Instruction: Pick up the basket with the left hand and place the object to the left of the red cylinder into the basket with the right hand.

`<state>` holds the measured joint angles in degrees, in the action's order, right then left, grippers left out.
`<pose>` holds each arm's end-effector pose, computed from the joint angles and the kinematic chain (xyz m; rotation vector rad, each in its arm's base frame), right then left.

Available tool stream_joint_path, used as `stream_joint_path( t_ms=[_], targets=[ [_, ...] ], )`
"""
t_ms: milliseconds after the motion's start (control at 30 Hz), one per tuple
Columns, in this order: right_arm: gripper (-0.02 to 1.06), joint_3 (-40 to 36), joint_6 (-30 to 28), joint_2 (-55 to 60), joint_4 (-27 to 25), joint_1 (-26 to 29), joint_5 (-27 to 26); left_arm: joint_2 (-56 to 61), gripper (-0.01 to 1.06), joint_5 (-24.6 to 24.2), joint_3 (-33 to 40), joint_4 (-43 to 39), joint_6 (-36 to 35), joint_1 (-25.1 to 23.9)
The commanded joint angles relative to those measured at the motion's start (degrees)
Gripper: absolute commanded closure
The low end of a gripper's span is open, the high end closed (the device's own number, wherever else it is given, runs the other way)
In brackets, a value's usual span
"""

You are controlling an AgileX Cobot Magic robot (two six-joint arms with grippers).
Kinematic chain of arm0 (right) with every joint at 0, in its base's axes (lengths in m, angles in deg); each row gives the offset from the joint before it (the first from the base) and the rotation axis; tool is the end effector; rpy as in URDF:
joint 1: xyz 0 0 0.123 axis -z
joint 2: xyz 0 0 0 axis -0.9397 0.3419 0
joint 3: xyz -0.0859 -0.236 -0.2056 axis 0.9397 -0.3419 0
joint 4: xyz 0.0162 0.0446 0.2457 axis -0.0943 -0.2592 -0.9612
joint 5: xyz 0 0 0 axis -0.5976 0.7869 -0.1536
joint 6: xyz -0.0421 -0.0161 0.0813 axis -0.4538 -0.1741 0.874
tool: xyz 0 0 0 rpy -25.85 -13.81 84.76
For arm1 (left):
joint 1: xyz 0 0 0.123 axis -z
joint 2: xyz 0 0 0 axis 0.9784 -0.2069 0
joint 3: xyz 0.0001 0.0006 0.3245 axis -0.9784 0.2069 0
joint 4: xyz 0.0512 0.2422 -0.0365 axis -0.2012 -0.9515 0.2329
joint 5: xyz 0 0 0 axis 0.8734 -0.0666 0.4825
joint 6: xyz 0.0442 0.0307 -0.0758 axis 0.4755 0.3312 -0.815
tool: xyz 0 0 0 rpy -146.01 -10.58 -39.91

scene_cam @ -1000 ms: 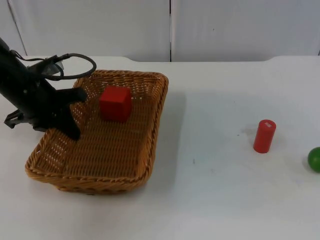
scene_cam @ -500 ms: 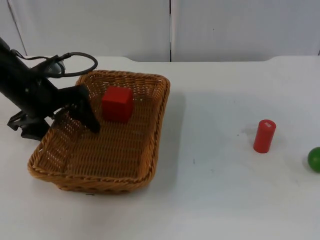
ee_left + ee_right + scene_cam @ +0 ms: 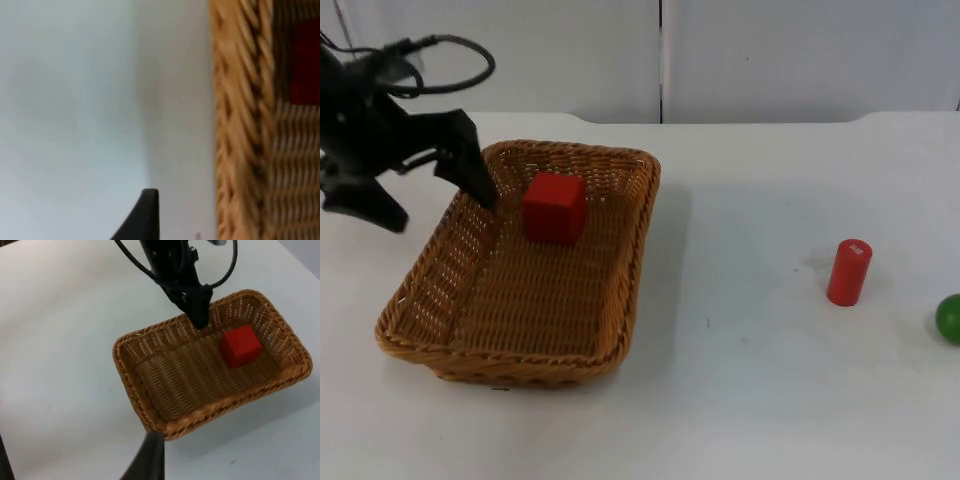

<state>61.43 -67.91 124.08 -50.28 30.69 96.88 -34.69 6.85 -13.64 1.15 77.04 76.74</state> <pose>0.1999 0.1919 0.4550 -1.1996 2.0172 0.4747 0.4240 -0.0247 0.1826 0.0935 2.8443 -0.5354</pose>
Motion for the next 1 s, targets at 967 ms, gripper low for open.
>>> stream_joint_path(
  t_ms=[967],
  targets=[
    [0.20, -0.12, 0.88, -0.59, -0.45, 0.25, -8.14, 35.23, 0.10, -14.71, -0.03, -10.43, -8.78, 8.85]
  ],
)
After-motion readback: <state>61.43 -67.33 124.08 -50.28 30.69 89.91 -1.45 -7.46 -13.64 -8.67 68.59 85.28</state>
